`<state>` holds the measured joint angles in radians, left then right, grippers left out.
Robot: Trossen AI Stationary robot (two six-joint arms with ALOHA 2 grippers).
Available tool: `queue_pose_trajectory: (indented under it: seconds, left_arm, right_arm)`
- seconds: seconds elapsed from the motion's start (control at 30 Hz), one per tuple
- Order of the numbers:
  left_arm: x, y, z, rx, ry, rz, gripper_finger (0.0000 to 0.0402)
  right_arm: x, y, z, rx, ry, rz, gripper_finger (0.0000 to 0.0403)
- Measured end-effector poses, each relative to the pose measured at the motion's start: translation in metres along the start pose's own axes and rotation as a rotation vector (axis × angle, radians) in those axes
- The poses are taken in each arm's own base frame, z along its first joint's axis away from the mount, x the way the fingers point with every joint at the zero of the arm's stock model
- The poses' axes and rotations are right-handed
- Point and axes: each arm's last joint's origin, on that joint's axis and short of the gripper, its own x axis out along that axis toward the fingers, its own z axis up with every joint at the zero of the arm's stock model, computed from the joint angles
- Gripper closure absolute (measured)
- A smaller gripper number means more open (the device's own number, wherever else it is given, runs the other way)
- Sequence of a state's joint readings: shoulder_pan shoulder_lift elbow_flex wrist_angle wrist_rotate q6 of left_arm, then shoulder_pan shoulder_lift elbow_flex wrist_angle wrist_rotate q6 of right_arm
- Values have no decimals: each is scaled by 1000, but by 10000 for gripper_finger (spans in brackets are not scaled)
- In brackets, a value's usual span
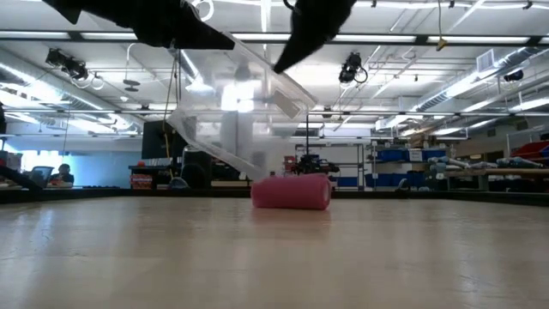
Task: Roll bandage
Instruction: Open the transparent zip bag
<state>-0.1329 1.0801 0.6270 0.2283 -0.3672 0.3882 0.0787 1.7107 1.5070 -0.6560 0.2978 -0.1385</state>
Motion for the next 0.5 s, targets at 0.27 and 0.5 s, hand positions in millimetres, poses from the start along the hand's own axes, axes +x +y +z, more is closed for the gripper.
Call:
queue_pose_trajectory:
  seconds: [0.27, 0.5]
  left_arm:
    - [0, 1, 2, -8, -20, 6, 401]
    - [0, 1, 2, -8, -20, 6, 401]
  right_arm:
    - [-1, 2, -17, 24, 164, 15, 388]
    - [-2, 1, -23, 44, 230, -29, 385]
